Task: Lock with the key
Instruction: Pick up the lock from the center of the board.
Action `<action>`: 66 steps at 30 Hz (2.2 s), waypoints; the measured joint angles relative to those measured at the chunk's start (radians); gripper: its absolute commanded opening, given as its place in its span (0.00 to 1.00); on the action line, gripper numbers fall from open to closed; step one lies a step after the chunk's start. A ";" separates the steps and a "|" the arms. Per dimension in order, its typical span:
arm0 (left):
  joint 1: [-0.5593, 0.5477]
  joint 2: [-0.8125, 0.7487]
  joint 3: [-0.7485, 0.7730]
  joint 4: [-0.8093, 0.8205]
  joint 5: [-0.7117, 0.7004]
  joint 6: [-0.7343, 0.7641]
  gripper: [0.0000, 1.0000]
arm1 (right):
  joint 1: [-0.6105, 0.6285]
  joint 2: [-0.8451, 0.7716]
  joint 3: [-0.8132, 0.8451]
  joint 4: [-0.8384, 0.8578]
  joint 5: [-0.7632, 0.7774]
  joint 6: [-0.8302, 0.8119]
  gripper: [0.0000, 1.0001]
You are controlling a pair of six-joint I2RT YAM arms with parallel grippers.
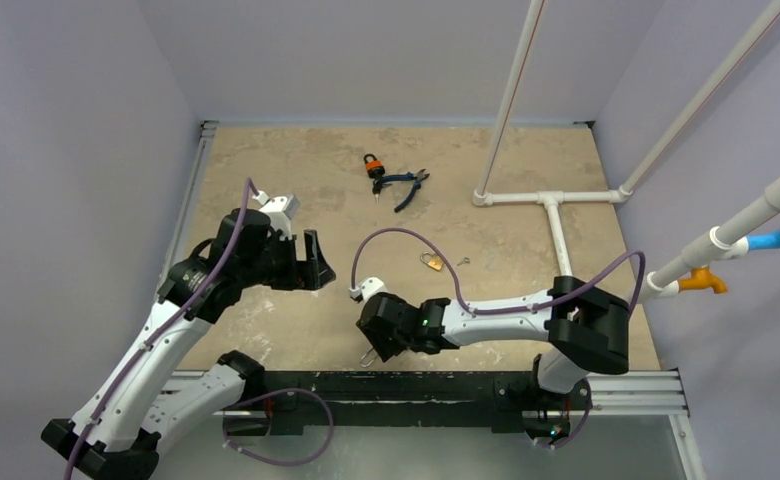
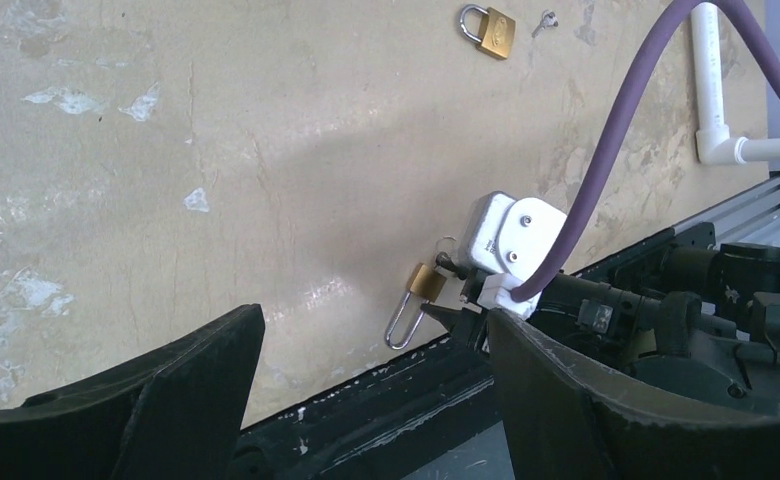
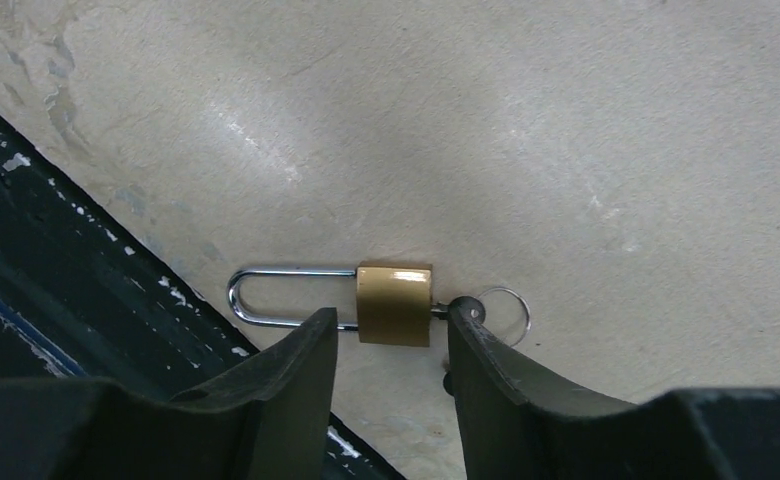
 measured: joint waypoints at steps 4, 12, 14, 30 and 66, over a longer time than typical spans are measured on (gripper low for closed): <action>0.000 -0.003 -0.018 0.000 0.000 0.000 0.82 | 0.018 0.038 0.030 -0.018 0.005 0.003 0.33; 0.006 -0.004 -0.028 0.000 0.000 0.000 0.82 | 0.026 0.104 0.100 -0.075 0.035 0.031 0.15; 0.006 -0.004 -0.028 0.000 0.000 -0.001 0.82 | 0.026 0.114 0.114 -0.086 0.041 0.044 0.06; 0.011 -0.002 -0.147 0.103 0.130 -0.109 0.68 | -0.097 -0.143 0.087 -0.069 0.135 0.214 0.00; 0.011 0.047 -0.245 0.405 0.275 -0.399 0.20 | -0.100 -0.248 0.133 0.054 0.346 0.239 0.00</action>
